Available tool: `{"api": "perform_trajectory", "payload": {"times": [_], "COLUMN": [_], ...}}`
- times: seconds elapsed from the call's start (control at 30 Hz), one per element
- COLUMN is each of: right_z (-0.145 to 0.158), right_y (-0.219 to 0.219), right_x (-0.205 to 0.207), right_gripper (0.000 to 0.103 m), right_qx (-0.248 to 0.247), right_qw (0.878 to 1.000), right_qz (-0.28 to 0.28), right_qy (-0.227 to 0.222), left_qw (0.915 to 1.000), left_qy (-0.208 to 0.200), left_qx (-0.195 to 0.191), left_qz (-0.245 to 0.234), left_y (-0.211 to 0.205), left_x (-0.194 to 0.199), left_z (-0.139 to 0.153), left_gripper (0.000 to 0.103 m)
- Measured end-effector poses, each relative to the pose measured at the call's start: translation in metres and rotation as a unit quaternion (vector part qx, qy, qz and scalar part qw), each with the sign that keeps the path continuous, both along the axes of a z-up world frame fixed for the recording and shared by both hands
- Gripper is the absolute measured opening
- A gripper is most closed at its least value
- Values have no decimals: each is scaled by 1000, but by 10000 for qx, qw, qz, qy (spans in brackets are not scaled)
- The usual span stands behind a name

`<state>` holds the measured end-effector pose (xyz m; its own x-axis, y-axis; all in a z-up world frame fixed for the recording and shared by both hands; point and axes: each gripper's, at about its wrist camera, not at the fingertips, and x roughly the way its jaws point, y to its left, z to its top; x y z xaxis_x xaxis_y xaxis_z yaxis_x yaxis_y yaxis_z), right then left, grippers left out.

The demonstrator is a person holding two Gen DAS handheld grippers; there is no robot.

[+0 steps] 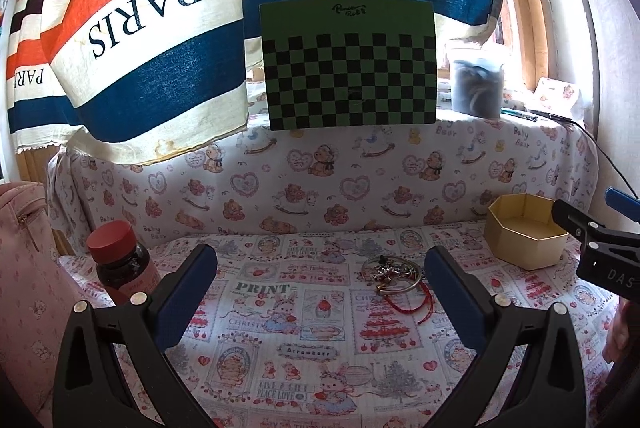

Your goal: Organize jewelry

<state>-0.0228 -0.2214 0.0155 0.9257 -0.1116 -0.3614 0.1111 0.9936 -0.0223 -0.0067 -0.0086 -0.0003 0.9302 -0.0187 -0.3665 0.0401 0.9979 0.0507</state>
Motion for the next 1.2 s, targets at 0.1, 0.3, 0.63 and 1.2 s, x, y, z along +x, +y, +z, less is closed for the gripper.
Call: {"api": "perform_trajectory", "payload": {"times": [0.1, 0.3, 0.63, 1.2], "right_z": [-1, -2, 0, -9], "right_y": [-2, -7, -10, 71], "right_x": [2, 3, 7, 78], "right_gripper": [103, 103, 94, 43], "right_qx": [50, 92, 232, 1366], "right_qw": [10000, 9994, 9994, 9387], "right_qz": [-36, -325, 90, 2093], "right_qy": [72, 74, 250, 2376], "left_qw": [10000, 9998, 9965, 9953], "left_qy": [9, 197, 521, -85], "left_qx": [24, 6, -607, -948], "left_qz": [39, -28, -238, -180], "left_y": [-1, 0, 27, 72], "left_x": [0, 4, 17, 16], "left_z": [0, -3, 7, 32], "left_gripper": [103, 103, 103, 103]}}
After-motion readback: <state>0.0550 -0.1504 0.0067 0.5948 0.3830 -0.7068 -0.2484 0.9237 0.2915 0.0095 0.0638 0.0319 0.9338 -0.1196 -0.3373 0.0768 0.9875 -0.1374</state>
